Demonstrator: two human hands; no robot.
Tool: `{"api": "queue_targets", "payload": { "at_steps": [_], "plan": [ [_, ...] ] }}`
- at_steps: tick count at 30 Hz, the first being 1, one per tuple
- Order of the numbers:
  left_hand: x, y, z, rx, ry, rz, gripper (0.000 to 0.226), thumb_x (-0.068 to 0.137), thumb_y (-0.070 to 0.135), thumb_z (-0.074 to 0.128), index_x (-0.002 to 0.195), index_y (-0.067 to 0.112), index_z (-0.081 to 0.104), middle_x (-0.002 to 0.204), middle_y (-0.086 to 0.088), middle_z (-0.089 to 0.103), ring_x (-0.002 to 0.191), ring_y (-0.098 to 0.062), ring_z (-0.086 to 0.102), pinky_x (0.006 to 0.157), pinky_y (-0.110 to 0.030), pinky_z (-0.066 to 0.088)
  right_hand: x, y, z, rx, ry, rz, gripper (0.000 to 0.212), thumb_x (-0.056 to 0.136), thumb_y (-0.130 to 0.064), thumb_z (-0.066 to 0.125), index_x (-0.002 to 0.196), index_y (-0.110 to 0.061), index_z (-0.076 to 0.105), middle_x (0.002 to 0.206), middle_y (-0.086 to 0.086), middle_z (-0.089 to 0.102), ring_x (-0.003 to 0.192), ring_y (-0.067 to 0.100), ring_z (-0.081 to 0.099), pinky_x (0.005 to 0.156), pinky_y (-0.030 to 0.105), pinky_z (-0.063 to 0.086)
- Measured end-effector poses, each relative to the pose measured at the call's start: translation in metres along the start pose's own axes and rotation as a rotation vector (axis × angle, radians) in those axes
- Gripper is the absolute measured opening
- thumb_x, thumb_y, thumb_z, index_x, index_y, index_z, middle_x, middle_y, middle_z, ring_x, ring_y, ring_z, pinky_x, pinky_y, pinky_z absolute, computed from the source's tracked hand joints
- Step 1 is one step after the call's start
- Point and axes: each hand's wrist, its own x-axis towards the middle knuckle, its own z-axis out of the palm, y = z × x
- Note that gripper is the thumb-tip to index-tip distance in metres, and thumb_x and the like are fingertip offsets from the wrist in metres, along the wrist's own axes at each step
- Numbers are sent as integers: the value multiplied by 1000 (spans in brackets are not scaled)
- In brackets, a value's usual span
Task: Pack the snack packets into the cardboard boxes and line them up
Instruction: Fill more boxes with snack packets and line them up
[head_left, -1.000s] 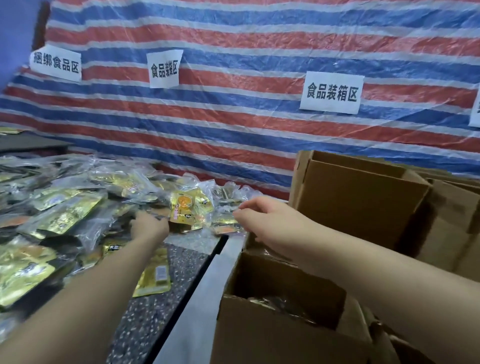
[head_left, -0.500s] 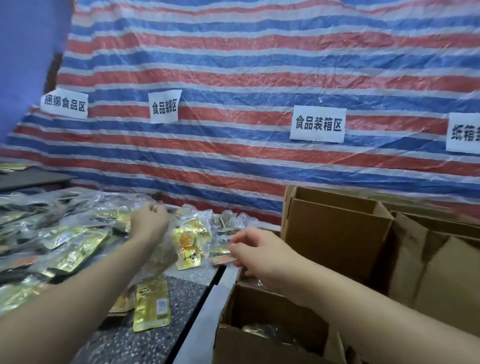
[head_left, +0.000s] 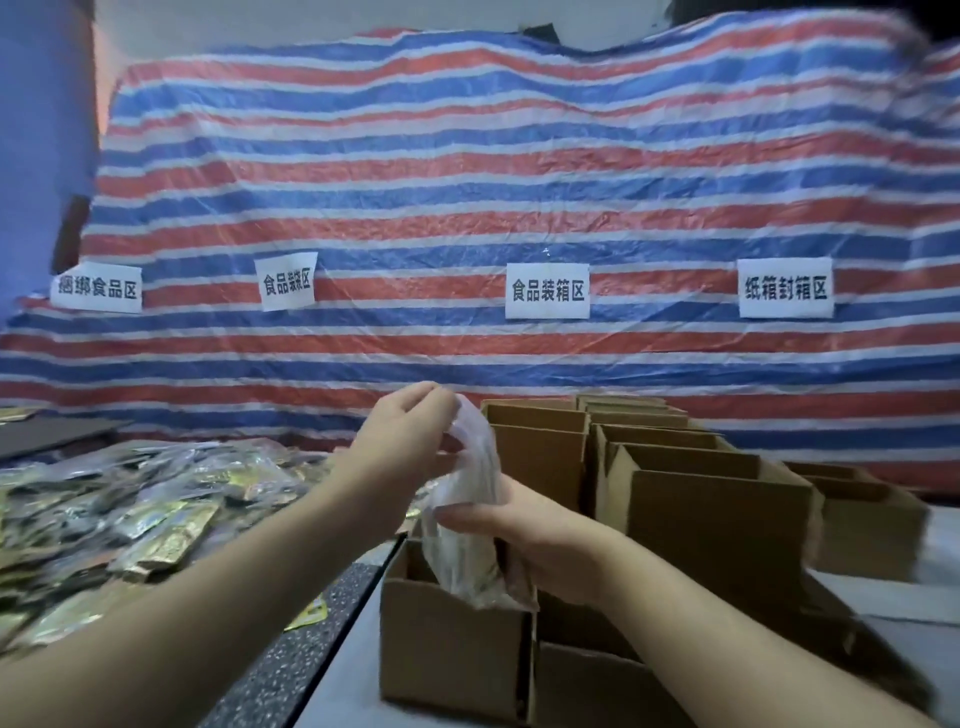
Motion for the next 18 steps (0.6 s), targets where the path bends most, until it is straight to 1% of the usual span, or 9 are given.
{"api": "queue_targets", "payload": {
  "at_steps": [1,3,5,7,10,11,14,16,18],
  "plan": [
    [-8,5,12,-39,-14,-21,22,92,14,46,80,13,64,79,-6,69,82,-23,67,73,-39,58,-17,1,-3,73,11,1,43,93,-26,71,132,-29,55,124,6,68,111,22,68,91,35,58],
    [-20,10,32,-44,-16,-22,21,94,15,46,83,12,64,88,-16,67,89,-32,66,84,-46,58,-47,4,-12,162,87,-3,42,89,-28,72,128,-29,57,116,3,72,105,20,71,87,36,59],
    [-31,7,47,92,-6,38,25,94,17,49,74,18,63,79,-11,64,78,-25,64,76,-42,55,-73,10,-24,265,179,0,56,82,-35,73,134,-29,55,125,8,68,112,28,68,98,50,54],
    [-47,-2,64,186,-31,47,23,94,22,53,76,21,67,78,-4,66,74,-16,64,67,-36,55,-95,13,-33,436,177,-47,62,84,-35,71,142,-26,50,136,16,61,122,38,62,107,59,45],
    [-70,-20,93,112,-110,-18,9,95,27,61,93,20,66,91,-1,69,82,-15,69,61,-26,59,-121,11,-35,695,103,-160,61,93,-30,68,147,-14,45,139,25,57,125,41,59,102,51,52],
    [-76,-24,103,78,-104,-53,7,95,27,62,96,20,63,95,-2,68,84,-15,70,62,-28,60,-126,11,-34,722,89,-191,62,94,-30,67,148,-9,44,138,26,57,123,40,60,96,46,55],
    [-85,-36,122,34,-72,-100,14,94,24,64,104,21,55,104,-6,63,93,-19,68,71,-39,63,-134,14,-28,636,228,-148,73,85,-39,76,146,-13,46,136,23,60,119,37,64,91,43,58],
    [-87,-45,126,5,-128,-113,31,93,25,67,116,25,47,111,2,58,98,-14,64,70,-32,63,-136,22,-28,523,392,-55,72,82,-44,76,144,-25,47,132,17,64,113,35,68,94,49,57],
    [-87,-56,122,-6,-203,-142,46,92,33,67,129,31,40,116,12,55,103,-7,60,71,-24,61,-139,29,-29,444,456,-61,57,92,-37,68,144,-30,46,130,14,64,113,33,68,96,51,56]
  ]
}}
